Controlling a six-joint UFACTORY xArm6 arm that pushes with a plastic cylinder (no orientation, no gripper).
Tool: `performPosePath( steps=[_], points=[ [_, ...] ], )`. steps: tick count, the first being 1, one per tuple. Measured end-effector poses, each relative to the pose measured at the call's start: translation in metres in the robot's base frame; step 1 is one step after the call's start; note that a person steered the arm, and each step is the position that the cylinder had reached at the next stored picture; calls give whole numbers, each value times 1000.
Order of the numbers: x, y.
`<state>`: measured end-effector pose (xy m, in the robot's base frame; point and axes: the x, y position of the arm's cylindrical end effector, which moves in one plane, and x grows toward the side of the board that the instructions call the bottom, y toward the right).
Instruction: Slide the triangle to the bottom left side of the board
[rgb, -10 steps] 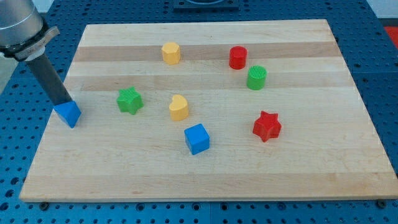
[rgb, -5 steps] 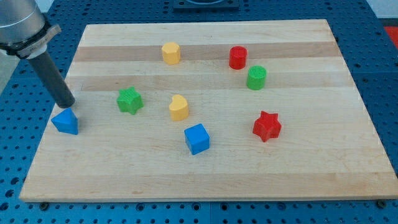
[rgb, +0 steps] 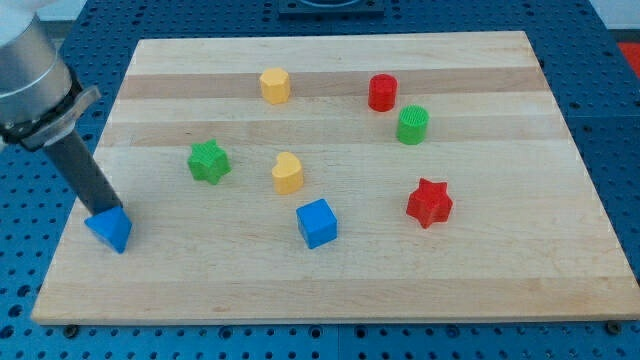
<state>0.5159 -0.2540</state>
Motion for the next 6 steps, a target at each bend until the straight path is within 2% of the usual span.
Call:
performPosePath(
  steps=[1, 5, 6],
  points=[
    [15, 0],
    [32, 2],
    [50, 2]
  ],
)
